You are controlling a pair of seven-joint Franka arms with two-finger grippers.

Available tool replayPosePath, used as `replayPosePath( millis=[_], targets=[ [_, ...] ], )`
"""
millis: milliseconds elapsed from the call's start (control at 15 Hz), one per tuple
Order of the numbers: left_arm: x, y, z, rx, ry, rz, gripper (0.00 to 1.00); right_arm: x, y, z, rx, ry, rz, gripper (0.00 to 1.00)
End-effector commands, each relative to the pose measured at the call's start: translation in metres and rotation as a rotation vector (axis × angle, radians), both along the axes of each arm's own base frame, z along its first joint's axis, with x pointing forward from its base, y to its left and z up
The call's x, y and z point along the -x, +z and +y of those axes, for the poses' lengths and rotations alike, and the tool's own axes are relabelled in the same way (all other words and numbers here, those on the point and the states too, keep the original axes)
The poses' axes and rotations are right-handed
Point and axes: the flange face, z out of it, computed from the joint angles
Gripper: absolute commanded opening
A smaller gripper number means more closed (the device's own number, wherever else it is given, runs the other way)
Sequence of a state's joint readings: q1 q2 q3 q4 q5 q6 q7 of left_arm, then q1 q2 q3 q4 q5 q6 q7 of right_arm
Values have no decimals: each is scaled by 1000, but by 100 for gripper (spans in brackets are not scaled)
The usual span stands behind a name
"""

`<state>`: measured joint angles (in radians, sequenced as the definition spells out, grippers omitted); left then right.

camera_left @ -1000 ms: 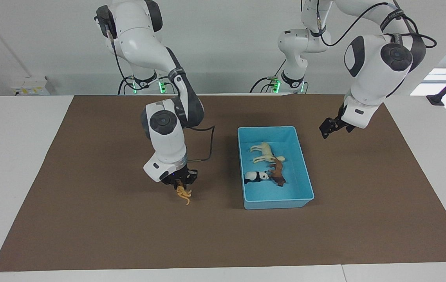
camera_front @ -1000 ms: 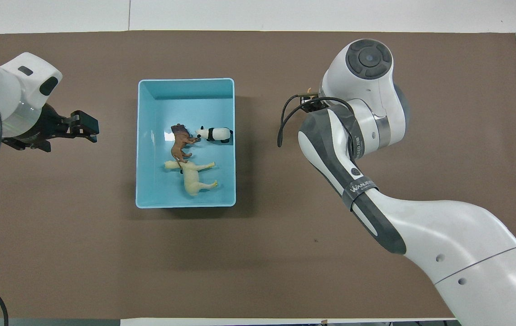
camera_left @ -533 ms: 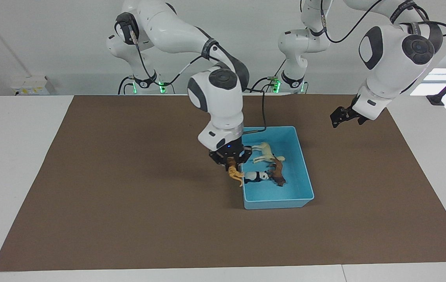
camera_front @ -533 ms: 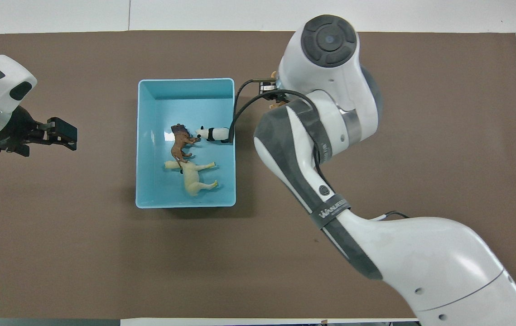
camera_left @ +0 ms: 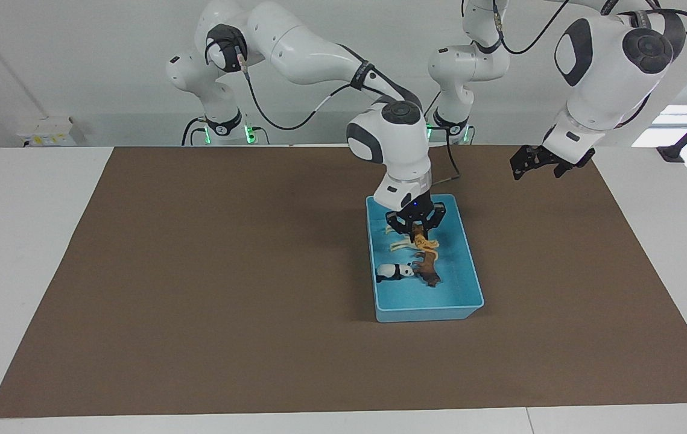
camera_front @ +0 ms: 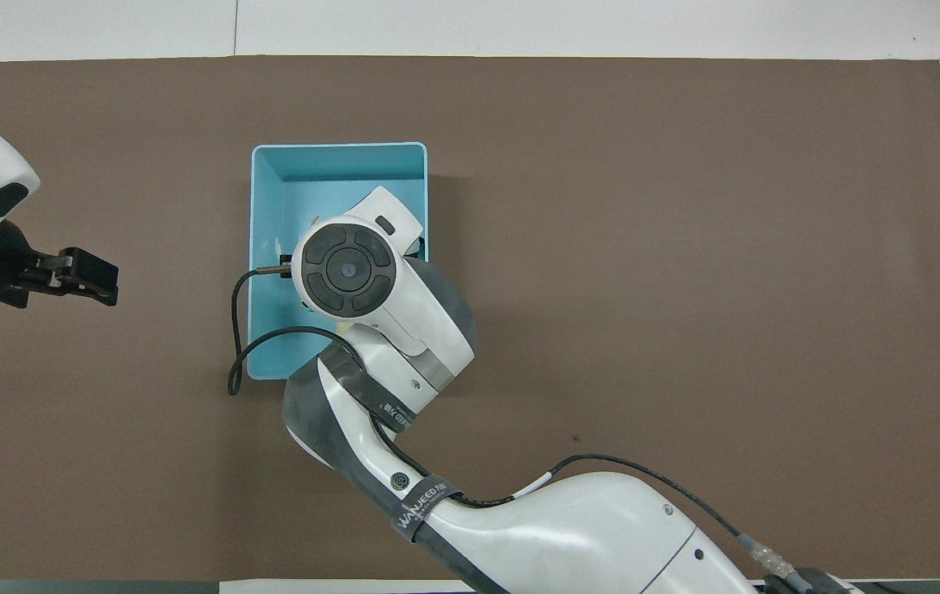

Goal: Put all toys into storage box

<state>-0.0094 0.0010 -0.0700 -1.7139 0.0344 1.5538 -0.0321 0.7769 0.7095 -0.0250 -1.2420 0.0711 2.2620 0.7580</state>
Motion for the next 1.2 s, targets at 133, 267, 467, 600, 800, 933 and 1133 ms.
replayPosePath(
  millis=[133,267,467,600,800,933,1133],
  targets=[
    [1,7,-7,33,-19,-22,100,-7,9,-22,7,-164,62,100],
    [3,5,-8,45,-17,-15,100,-33,49,-59,-15,-217,8,100],
    [4,5,-10,44,-19,-13,100,-91,88,-170,7,-245,-28,100],
    [5,5,-13,43,-21,-12,100,-116,102,-244,77,-140,-25,100],
    [3,11,-10,43,-13,-30,100,-138,117,-360,175,56,4,100],
    [5,13,-7,42,-7,-30,100,-143,127,-429,206,117,14,100],
    [5,14,-4,43,-3,-35,100,-137,145,-492,218,126,35,100]
  ],
)
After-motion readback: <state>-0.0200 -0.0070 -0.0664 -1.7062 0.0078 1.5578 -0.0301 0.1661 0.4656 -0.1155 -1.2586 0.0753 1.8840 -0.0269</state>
